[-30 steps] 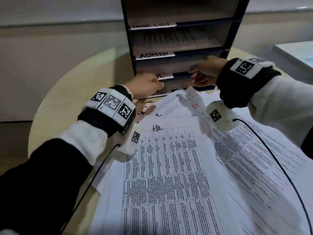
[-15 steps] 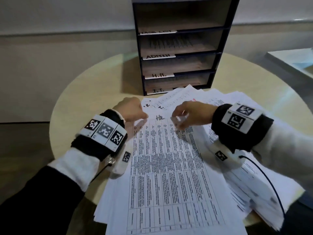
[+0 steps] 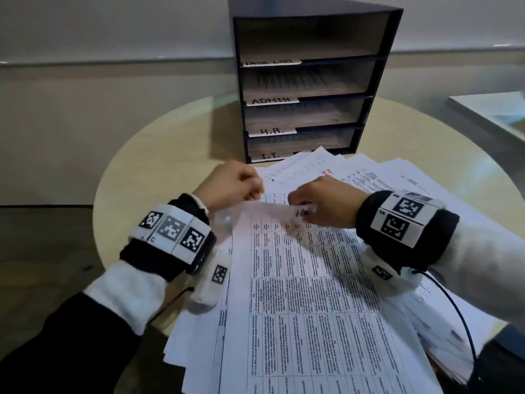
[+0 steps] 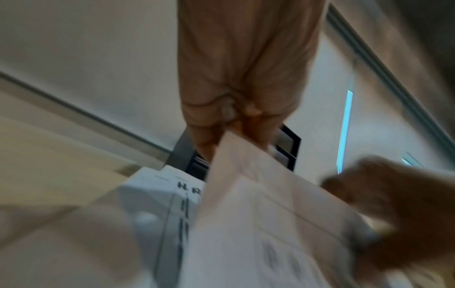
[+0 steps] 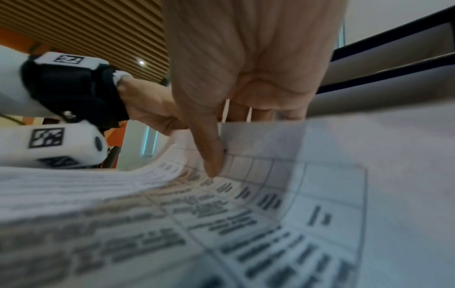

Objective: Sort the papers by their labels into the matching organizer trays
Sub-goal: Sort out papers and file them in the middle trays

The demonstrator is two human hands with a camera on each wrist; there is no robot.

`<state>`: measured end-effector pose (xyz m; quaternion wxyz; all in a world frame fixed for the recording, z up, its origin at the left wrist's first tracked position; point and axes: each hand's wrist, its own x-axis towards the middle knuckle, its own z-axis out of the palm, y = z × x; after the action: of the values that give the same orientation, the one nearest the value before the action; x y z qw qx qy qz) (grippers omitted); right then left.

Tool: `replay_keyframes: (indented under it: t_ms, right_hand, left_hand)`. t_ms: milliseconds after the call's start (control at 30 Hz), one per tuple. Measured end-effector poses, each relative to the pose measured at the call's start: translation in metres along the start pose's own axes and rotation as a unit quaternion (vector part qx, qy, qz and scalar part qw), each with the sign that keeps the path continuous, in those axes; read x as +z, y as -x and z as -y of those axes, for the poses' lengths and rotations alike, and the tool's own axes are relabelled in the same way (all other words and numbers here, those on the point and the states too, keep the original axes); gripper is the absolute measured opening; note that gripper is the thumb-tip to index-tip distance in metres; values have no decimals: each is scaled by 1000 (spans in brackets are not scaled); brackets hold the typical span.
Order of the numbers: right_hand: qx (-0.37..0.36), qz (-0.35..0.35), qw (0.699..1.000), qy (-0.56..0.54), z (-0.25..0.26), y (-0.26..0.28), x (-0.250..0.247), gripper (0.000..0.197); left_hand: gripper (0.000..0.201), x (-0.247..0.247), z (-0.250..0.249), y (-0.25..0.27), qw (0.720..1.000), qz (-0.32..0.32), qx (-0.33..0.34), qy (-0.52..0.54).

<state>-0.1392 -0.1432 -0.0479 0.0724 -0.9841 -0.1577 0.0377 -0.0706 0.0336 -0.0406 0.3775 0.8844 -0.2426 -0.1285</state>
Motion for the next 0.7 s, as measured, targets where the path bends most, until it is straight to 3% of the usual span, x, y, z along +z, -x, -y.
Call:
replay_keyframes:
  t_ms: [33,100,200,333,500,567,700]
  right_hand:
    - [-22,7,1000,20,2,2,1,18]
    - [-64,19,996,63,4,6,4,20]
    - [-87,44,992,77,8,8,6,25]
    - [-68,54,993,78,10,7,8,18]
    - [-47,50,997,46,10,8,12,32]
    - [-51,18,997,53,9,8,12,30]
    - [-66,-76,993,57,6,6,2,26]
  left_hand:
    - [18,-5,3,-2,999,-41,-22,29]
    - [20,-15,9,-6,994,-91,-61,-19]
    - [28,-17,20,-10,986,-45,-109,-115]
    - [24,-11,29,-12,980,-6,-122,-157]
    - [14,-13,26,-10,983,-17,-71,-167]
    - [9,-16,19,-6,989,-4,-31,-148]
    - [17,-26,-4,7,994,66,69,-56]
